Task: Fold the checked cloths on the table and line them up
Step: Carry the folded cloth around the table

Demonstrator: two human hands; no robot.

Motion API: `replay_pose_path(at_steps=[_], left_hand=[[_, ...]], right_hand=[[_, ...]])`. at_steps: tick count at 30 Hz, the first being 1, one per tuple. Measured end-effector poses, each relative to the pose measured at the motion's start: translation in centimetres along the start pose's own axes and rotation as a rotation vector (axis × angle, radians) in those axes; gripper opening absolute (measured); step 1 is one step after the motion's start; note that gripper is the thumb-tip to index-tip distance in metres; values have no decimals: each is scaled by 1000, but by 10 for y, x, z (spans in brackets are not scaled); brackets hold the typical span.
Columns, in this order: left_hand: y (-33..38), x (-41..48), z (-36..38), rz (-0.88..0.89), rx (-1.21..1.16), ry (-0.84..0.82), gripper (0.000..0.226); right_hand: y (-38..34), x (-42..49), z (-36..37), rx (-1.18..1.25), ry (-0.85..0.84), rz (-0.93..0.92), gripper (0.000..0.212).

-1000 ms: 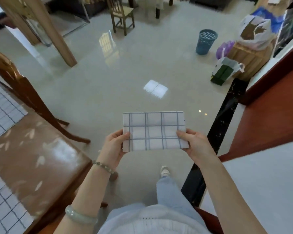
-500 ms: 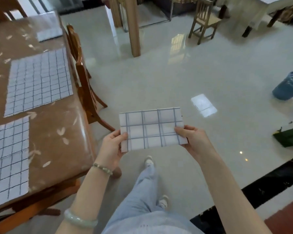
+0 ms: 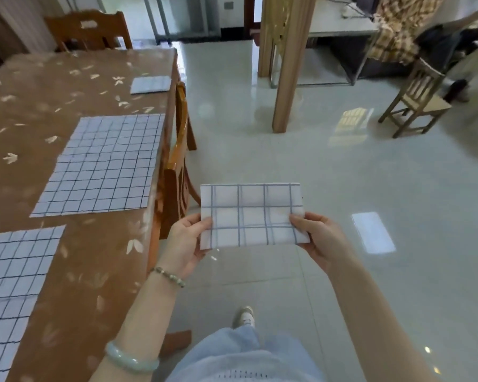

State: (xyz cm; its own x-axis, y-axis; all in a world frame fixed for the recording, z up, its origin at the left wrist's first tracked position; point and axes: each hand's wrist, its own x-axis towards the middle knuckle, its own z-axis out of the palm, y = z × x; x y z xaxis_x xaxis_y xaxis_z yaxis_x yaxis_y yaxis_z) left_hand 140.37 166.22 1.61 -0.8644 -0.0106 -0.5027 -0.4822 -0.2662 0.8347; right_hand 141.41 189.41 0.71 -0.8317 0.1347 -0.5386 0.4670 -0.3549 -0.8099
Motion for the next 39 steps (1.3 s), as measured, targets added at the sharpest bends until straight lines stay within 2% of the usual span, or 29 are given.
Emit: replay_pose_path(at_steps=[11, 26, 32, 39], left_hand=[[73, 137, 47, 6, -52, 78, 17], [185, 355, 134, 68, -179, 371, 19], [225, 420, 137, 102, -209, 464, 21], [272, 519, 120, 143, -242, 492, 21]], right_hand=[[-99, 163, 31, -69, -116, 27, 13], [-271, 435, 100, -333, -373, 71, 8], [-303, 513, 146, -345, -444, 111, 9], [-333, 608, 207, -345, -472, 124, 10]])
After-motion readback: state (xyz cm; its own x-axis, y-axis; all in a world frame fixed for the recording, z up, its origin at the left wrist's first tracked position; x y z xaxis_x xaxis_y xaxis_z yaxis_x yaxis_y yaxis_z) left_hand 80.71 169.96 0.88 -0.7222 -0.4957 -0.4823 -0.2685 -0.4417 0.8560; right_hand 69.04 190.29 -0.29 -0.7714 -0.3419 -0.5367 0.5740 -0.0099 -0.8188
